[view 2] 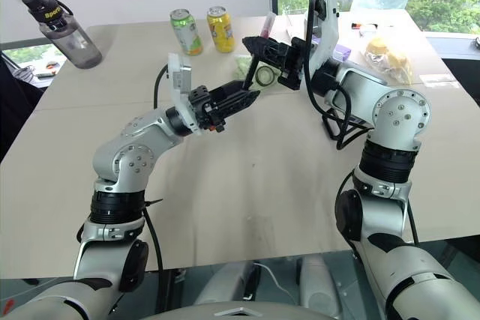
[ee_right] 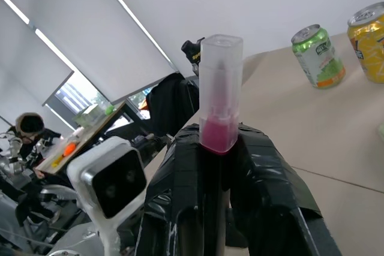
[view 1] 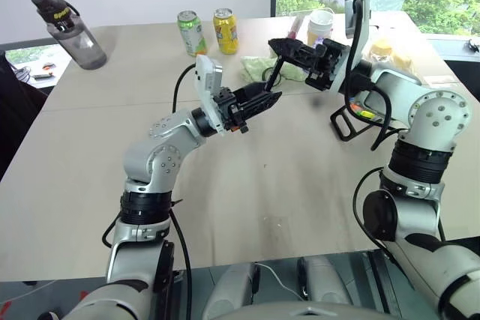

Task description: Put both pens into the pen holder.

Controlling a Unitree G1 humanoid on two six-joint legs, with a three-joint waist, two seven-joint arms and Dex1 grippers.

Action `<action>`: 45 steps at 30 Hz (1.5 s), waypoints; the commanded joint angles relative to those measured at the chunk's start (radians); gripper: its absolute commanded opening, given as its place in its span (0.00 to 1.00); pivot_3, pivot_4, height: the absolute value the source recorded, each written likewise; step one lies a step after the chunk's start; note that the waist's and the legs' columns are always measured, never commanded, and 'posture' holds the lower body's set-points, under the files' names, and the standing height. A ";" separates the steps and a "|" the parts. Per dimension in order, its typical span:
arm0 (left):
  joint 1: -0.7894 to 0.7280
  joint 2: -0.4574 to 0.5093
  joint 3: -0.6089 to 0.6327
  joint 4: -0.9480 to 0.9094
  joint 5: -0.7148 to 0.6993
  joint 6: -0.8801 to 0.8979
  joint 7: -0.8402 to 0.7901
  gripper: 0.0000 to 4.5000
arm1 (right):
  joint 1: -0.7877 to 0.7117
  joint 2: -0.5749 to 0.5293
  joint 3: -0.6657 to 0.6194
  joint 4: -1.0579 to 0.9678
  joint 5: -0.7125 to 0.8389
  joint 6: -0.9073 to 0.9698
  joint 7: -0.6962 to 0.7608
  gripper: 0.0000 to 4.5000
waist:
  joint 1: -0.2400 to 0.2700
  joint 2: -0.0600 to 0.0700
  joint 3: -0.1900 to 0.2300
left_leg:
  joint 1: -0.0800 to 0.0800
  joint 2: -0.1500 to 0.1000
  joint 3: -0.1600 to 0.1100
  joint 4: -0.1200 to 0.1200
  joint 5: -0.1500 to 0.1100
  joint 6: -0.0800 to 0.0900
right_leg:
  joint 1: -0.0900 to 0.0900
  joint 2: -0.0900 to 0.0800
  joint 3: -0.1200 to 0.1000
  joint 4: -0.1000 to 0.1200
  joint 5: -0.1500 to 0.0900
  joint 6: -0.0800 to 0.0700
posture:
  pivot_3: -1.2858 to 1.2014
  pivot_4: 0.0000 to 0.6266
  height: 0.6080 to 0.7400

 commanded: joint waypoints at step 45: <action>0.028 0.227 -0.061 -0.217 0.121 0.007 -0.050 0.99 | -0.052 -0.738 0.721 0.063 -1.048 -0.708 0.933 0.03 | 0.016 -0.001 0.001 | 0.000 0.001 0.002 -0.003 0.000 0.000 | -0.001 0.000 0.001 -0.003 0.000 0.000 | 0.52 0.24 1.00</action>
